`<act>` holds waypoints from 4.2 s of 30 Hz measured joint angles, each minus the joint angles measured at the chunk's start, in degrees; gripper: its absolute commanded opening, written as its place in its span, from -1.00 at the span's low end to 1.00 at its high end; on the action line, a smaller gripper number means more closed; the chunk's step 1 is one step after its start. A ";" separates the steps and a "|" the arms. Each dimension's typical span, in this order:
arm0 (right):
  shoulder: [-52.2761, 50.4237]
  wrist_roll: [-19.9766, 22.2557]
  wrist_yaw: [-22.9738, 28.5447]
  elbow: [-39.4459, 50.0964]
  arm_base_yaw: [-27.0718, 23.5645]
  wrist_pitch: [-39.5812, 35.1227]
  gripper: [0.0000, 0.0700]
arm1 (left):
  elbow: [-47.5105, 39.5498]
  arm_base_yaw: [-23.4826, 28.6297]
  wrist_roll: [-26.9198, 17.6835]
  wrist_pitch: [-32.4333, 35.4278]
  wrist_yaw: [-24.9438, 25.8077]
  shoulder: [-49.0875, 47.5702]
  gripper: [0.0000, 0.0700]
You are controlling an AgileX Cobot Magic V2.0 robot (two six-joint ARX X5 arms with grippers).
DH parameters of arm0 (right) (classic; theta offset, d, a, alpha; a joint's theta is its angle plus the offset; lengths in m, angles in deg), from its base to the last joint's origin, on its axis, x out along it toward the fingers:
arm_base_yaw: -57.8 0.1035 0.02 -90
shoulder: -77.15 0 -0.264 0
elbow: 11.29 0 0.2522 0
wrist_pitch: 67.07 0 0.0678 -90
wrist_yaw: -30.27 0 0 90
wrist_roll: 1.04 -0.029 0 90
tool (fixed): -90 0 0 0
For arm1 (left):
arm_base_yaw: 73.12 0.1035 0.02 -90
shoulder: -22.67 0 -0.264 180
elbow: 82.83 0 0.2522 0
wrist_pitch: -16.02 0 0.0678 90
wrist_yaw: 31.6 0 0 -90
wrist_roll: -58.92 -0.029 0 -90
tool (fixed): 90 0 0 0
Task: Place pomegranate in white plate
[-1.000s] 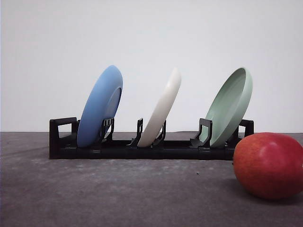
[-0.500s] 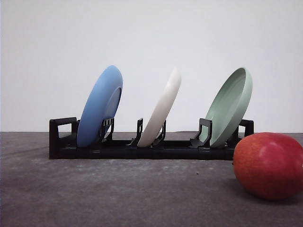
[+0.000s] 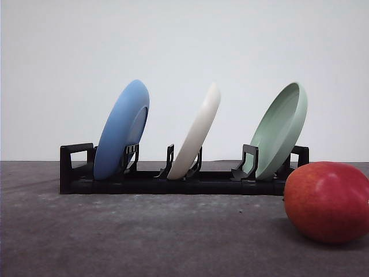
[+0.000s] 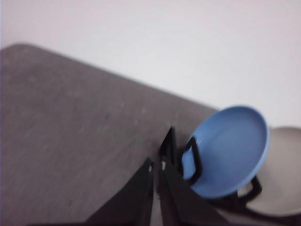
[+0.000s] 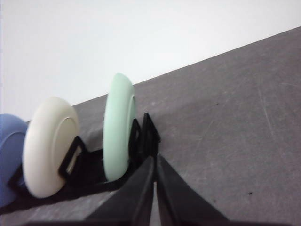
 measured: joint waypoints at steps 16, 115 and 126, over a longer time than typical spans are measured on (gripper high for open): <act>16.05 11.94 -9.09 -7.38 0.00 8.85 -0.99 | 15.12 -1.93 -11.68 -18.08 8.84 22.13 -0.99; 19.10 18.17 -9.28 -7.45 9.66 5.24 -0.02 | 29.30 -43.07 -23.25 45.55 -12.05 89.88 -0.50; 19.10 18.17 -9.28 -7.45 9.66 5.24 -0.02 | 29.32 -43.40 -23.18 45.49 -11.35 89.88 -0.84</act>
